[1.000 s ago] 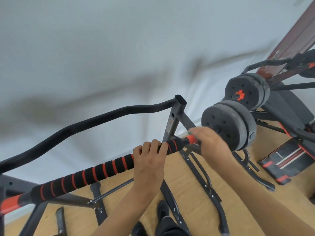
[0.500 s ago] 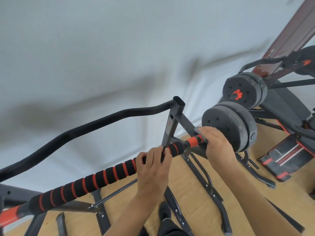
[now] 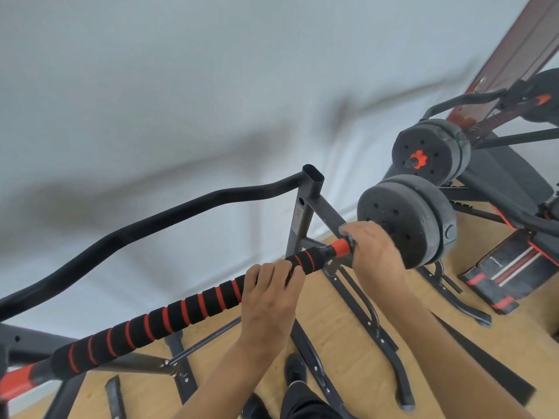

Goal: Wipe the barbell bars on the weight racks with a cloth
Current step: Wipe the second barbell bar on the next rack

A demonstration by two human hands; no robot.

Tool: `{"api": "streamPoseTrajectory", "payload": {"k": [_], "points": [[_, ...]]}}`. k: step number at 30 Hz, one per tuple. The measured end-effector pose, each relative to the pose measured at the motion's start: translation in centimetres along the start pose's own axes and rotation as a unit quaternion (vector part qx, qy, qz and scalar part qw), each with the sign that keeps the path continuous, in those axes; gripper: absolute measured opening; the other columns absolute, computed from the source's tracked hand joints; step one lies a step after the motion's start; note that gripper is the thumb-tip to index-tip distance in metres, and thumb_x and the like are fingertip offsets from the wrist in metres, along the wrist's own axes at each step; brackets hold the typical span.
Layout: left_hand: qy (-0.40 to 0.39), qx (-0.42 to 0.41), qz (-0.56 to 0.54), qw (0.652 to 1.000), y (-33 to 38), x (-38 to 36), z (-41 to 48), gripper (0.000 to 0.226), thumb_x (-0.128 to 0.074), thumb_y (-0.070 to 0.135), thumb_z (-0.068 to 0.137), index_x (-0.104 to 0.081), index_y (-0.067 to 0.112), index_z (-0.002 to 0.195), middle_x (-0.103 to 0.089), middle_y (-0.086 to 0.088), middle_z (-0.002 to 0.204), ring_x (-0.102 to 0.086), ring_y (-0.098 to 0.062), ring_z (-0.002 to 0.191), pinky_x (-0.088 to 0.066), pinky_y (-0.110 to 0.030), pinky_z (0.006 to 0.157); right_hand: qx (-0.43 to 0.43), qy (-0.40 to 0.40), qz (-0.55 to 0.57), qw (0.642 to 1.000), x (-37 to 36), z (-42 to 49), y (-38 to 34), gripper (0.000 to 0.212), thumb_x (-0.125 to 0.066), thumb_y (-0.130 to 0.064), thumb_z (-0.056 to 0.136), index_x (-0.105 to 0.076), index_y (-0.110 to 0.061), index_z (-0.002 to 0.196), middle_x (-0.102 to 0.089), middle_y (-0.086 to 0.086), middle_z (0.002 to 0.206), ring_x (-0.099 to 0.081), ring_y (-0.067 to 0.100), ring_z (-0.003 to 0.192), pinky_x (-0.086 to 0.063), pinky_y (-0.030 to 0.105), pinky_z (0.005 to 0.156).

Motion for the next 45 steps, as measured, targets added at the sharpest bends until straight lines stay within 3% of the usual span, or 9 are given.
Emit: {"api": "streamPoseTrajectory", "payload": {"k": [5,8,13,20,25,33,38,41,45], "points": [[0.012,0.014,0.006,1.000,0.3,0.2,-0.2,0.030,-0.074,-0.008,0.078,-0.061,0.012,0.097,-0.061,-0.007,0.092,-0.050,-0.025,0.084,-0.046,-0.040,0.080,0.154,0.063,0.113,0.980,-1.2,-6.3,-5.9,0.024,-0.051,-0.013,0.096,-0.064,-0.011,0.116,-0.063,-0.001,0.112,-0.055,0.016,0.107,-0.049,0.029,0.096],[-0.015,0.020,-0.003,1.000,0.4,0.3,-0.6,0.032,-0.079,-0.004,0.077,-0.066,0.013,0.101,-0.063,-0.006,0.099,-0.053,-0.025,0.091,-0.045,-0.040,0.085,0.181,0.069,0.060,0.979,-0.2,-5.2,-3.0,0.031,-0.053,-0.013,0.101,-0.061,-0.012,0.131,-0.064,-0.002,0.125,-0.057,0.017,0.120,-0.050,0.038,0.104],[-0.084,0.094,0.046,0.991,-1.6,1.1,-1.4,0.041,-0.080,0.021,0.082,-0.063,0.014,0.119,-0.065,-0.008,0.112,-0.060,-0.029,0.100,-0.047,-0.046,0.096,0.061,0.111,0.021,0.992,1.8,-2.4,3.1,0.037,-0.065,-0.002,0.092,-0.065,-0.008,0.129,-0.068,0.005,0.121,-0.061,0.024,0.118,-0.047,0.046,0.110],[-0.193,0.091,0.105,0.971,-3.7,0.6,-0.8,0.034,-0.073,0.040,0.092,-0.063,0.013,0.110,-0.063,-0.006,0.091,-0.060,-0.026,0.080,-0.052,-0.044,0.078,0.092,0.093,0.091,0.987,-0.4,-3.7,-3.1,0.019,-0.055,0.003,0.092,-0.067,-0.010,0.098,-0.066,0.003,0.097,-0.061,0.022,0.092,-0.057,0.041,0.083],[-0.183,0.072,0.086,0.977,-4.2,0.6,-0.4,0.032,-0.079,0.036,0.086,-0.061,0.013,0.098,-0.060,-0.004,0.082,-0.057,-0.023,0.070,-0.052,-0.041,0.070,0.040,0.000,0.229,0.973,-1.4,-4.4,-6.2,0.032,-0.048,-0.009,0.103,-0.066,-0.022,0.125,-0.062,-0.013,0.109,-0.060,0.005,0.101,-0.047,0.010,0.092],[-0.214,0.087,0.032,0.972,-6.3,0.7,1.9,0.038,-0.084,0.047,0.080,-0.061,0.018,0.087,-0.061,0.003,0.069,-0.057,-0.016,0.057,-0.054,-0.033,0.057,0.095,-0.040,0.229,0.968,-0.9,-2.4,-7.1,0.039,-0.047,-0.002,0.100,-0.065,-0.026,0.124,-0.063,-0.011,0.114,-0.062,0.008,0.096,-0.059,0.039,0.091],[-0.253,0.127,0.052,0.958,-7.3,0.6,3.2,0.038,-0.062,0.058,0.096,-0.059,0.022,0.108,-0.068,0.006,0.092,-0.063,-0.013,0.077,-0.055,-0.029,0.075,0.111,-0.053,0.243,0.962,-0.8,-1.0,-8.2,0.033,-0.045,-0.007,0.102,-0.064,-0.024,0.123,-0.062,-0.004,0.101,-0.062,0.013,0.083,-0.056,0.035,0.075],[-0.282,0.146,0.057,0.947,-8.0,0.6,4.0,0.042,-0.054,0.062,0.099,-0.055,0.024,0.115,-0.066,0.008,0.099,-0.058,-0.010,0.080,-0.050,-0.025,0.078,0.128,-0.048,0.238,0.962,-0.3,-0.9,-8.6,0.030,-0.044,-0.006,0.101,-0.065,-0.015,0.120,-0.065,0.009,0.111,-0.062,0.029,0.105,-0.055,0.041,0.096],[-0.297,0.157,0.056,0.940,-8.7,0.6,4.5,0.041,-0.055,0.064,0.097,-0.051,0.025,0.110,-0.058,0.011,0.090,-0.053,-0.009,0.075,-0.046,-0.025,0.073,0.124,-0.052,0.190,0.973,-1.0,-0.3,-8.4,0.035,-0.044,-0.006,0.102,-0.068,-0.021,0.122,-0.063,-0.011,0.123,-0.057,0.021,0.121,-0.041,0.043,0.114]]}}
Point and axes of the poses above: each hand's wrist, its own z-axis towards the middle knuckle, its own x-axis out of the back of the hand, y = z × x, the point moved 6 cm from there along z, towards the middle knuckle
